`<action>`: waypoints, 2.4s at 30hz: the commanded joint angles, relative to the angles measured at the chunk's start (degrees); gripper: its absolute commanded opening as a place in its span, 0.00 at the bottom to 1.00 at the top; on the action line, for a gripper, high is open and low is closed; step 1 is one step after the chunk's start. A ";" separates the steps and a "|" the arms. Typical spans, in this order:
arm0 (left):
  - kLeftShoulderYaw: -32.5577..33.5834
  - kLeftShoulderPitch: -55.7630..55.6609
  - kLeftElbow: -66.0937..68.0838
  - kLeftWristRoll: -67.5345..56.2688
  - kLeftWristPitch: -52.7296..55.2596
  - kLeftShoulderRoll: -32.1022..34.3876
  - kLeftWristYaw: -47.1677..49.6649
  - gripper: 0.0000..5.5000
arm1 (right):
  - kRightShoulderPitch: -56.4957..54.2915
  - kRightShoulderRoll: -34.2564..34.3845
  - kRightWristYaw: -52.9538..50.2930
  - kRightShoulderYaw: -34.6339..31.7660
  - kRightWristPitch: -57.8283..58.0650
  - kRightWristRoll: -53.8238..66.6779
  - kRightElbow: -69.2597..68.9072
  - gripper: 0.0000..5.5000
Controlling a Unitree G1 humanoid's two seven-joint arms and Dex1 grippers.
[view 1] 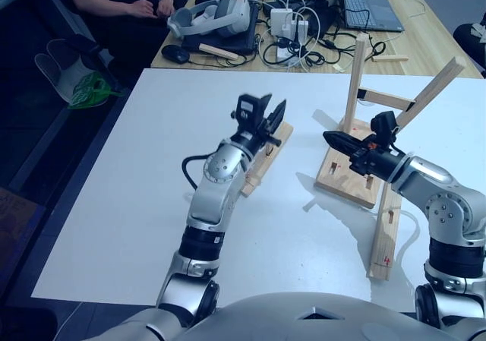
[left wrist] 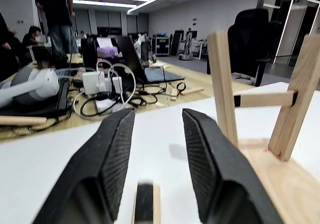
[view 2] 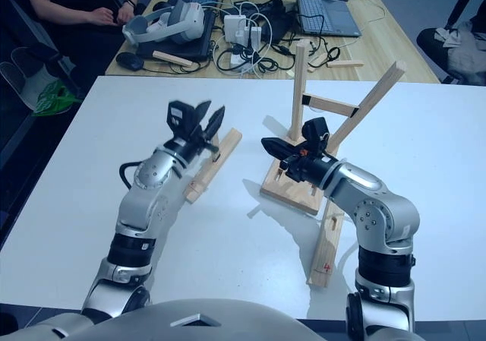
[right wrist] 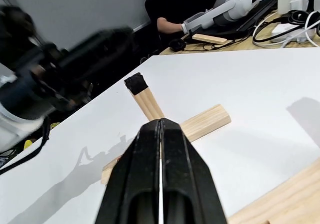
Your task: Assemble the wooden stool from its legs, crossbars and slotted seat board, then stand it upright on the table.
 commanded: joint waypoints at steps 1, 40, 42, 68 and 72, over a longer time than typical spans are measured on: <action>3.66 -11.43 0.00 0.11 5.21 0.67 2.65 0.31 | 1.29 1.56 -1.69 -1.09 -1.70 0.09 2.18 0.00; 1.07 0.24 0.64 -0.49 27.58 11.70 -1.23 0.31 | 5.64 5.15 -2.83 1.78 -5.39 0.65 7.23 0.00; -0.72 0.97 -0.93 -1.31 27.52 9.65 -2.08 0.31 | 5.70 5.19 -2.89 1.65 -5.41 0.73 7.25 0.00; -9.70 -14.65 20.52 9.10 17.31 9.68 -7.47 0.31 | 24.89 -18.11 12.70 2.02 3.72 7.22 -12.81 0.00; -12.79 -21.36 35.17 10.33 14.01 7.75 -13.55 0.38 | 22.72 -11.35 7.67 5.88 -0.55 3.84 -10.23 0.00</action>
